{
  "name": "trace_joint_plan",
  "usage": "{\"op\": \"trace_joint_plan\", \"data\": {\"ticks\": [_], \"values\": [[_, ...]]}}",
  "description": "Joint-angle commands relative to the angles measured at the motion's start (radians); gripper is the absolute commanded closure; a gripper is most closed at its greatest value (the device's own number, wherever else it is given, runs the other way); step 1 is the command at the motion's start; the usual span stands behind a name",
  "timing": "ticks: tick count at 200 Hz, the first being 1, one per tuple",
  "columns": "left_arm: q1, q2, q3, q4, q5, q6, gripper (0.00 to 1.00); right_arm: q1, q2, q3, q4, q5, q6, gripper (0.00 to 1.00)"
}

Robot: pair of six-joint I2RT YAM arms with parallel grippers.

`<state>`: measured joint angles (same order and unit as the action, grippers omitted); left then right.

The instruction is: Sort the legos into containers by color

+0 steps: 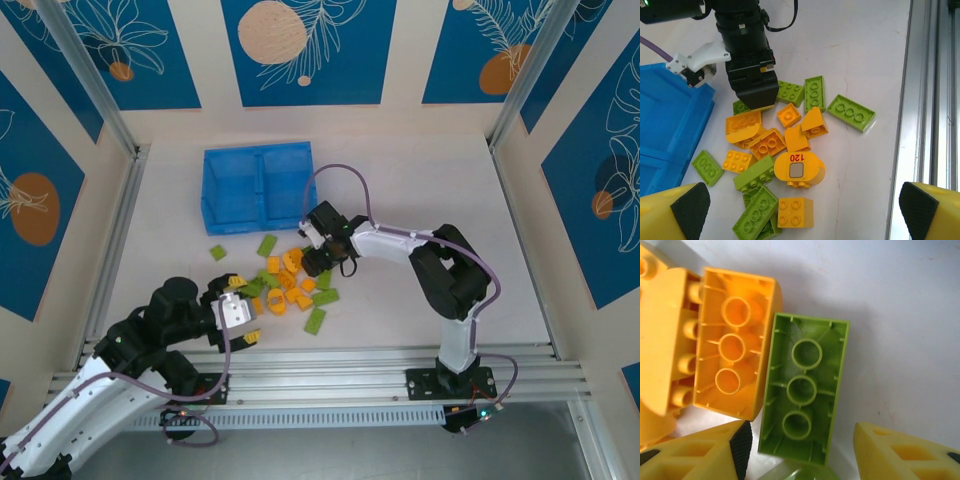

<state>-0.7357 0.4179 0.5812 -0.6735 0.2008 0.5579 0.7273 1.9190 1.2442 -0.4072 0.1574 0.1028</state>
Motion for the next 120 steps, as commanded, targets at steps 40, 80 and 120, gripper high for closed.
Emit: {"op": "trace_joint_plan", "data": {"ticks": [40,80,120], "values": [[-0.002,-0.008,-0.014,0.020,0.008,0.014,0.00,0.003,0.029,0.018,0.024,-0.013,-0.012,0.59],[-0.003,-0.019,-0.016,0.023,-0.006,0.010,0.00,0.025,-0.150,-0.059,0.084,0.021,0.011,0.66],[-0.001,-0.041,-0.022,0.056,-0.057,-0.011,0.00,0.047,-0.350,-0.068,0.106,0.079,0.050,0.70]]}}
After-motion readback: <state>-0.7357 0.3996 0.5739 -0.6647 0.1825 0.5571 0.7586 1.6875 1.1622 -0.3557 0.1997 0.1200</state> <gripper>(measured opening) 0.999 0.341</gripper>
